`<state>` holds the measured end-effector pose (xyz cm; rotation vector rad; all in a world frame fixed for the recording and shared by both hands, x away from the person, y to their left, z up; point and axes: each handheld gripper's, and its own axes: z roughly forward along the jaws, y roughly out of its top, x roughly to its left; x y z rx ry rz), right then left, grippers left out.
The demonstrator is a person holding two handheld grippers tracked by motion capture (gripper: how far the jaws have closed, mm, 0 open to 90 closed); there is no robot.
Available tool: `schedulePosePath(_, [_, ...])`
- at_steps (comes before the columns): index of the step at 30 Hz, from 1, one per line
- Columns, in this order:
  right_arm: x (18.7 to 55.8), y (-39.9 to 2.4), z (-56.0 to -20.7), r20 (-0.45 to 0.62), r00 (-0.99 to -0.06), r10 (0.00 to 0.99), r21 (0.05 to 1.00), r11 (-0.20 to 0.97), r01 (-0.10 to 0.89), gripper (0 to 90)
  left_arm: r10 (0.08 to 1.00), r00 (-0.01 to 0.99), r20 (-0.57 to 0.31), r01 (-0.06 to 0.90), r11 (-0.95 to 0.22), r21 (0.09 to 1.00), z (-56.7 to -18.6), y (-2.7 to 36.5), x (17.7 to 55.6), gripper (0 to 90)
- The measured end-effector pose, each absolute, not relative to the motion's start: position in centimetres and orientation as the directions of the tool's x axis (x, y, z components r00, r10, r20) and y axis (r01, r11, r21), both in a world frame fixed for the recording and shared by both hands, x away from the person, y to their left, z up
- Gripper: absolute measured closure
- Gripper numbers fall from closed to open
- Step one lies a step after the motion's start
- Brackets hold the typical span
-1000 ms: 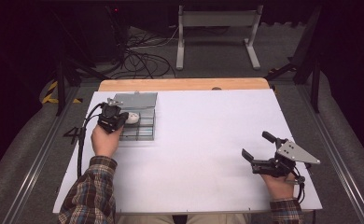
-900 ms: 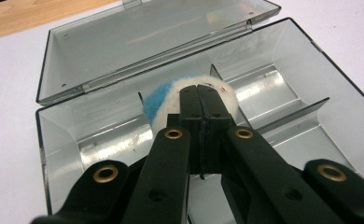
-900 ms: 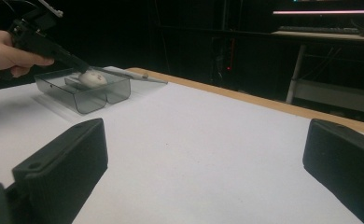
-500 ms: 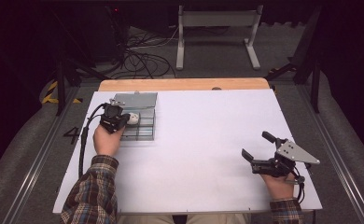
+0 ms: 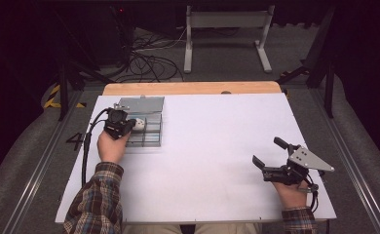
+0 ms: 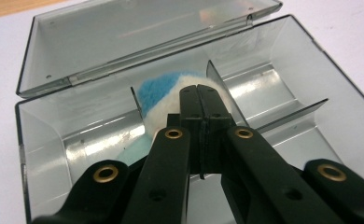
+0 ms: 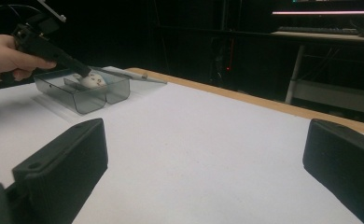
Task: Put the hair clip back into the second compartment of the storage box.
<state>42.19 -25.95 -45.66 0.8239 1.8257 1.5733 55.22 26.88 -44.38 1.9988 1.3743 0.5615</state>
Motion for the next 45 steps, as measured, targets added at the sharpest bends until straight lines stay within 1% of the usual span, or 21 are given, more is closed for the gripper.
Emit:
schedulePosePath(2, [42.2, -25.9, -45.7, -0.037, -0.637, 0.77, 0.991, 0.112, 0.078, 0.3, 0.934, 0.359, 0.006, 0.644, -0.252, 0.723, -44.1, 27.0, 55.1, 89.6])
schedulePosePath(7, [42.2, -25.9, -45.7, -0.036, -0.638, 0.77, 0.991, 0.111, 0.077, 0.3, 0.935, 0.353, 0.008, 0.62, -0.241, 0.747, -43.5, 27.3, 54.7, 88.7])
schedulePosePath(10, [42.2, -25.9, -45.7, -0.038, -0.636, 0.771, 0.991, 0.113, 0.078, 0.3, 0.936, 0.353, -0.002, 0.614, -0.23, 0.755, -43.4, 27.4, 54.6, 82.9])
schedulePosePath(11, [42.2, -25.9, -45.7, -0.035, -0.637, 0.77, 0.991, 0.111, 0.08, 0.2, 0.935, 0.355, 0.005, 0.606, -0.234, 0.76, -43.4, 27.4, 54.5, 82.6])
schedulePosePath(13, [42.2, -25.9, -45.7, -0.037, -0.637, 0.77, 0.991, 0.112, 0.079, 0.3, 0.934, 0.358, 0.012, 0.596, -0.238, 0.767, -43.4, 27.2, 54.3, 78.2])
schedulePosePath(17, [42.2, -25.9, -45.7, -0.037, -0.634, 0.772, 0.99, 0.114, 0.081, 0.3, 0.931, 0.364, 0.012, 0.585, -0.239, 0.775, -43.5, 27.1, 54.1, 74.6])
schedulePosePath(22, [42.3, -25.9, -45.8, -0.036, -0.627, 0.778, 0.989, 0.119, 0.09, 0.2, 0.934, 0.355, 0.021, 0.574, -0.236, 0.784, -43.5, 27.1, 54.0, 63.5])
schedulePosePath(27, [42.3, -25.9, -45.8, -0.041, -0.625, 0.78, 0.988, 0.123, 0.089, 0.3, 0.937, 0.349, 0.016, 0.56, -0.222, 0.798, -43.3, 27.1, 53.9, 50.2])
schedulePosePath(33, [42.3, -25.9, -45.8, -0.04, -0.624, 0.78, 0.989, 0.122, 0.089, 0.3, 0.935, 0.354, 0.017, 0.536, -0.218, 0.815, -43.2, 26.9, 53.8, 38.0])
schedulePosePath(45, [42.4, -25.9, -45.8, -0.03, -0.62, 0.784, 0.989, 0.113, 0.095, 0.1, 0.923, 0.384, 0.027, 0.486, -0.227, 0.844, -42.9, 26.4, 53.5, 21.6])
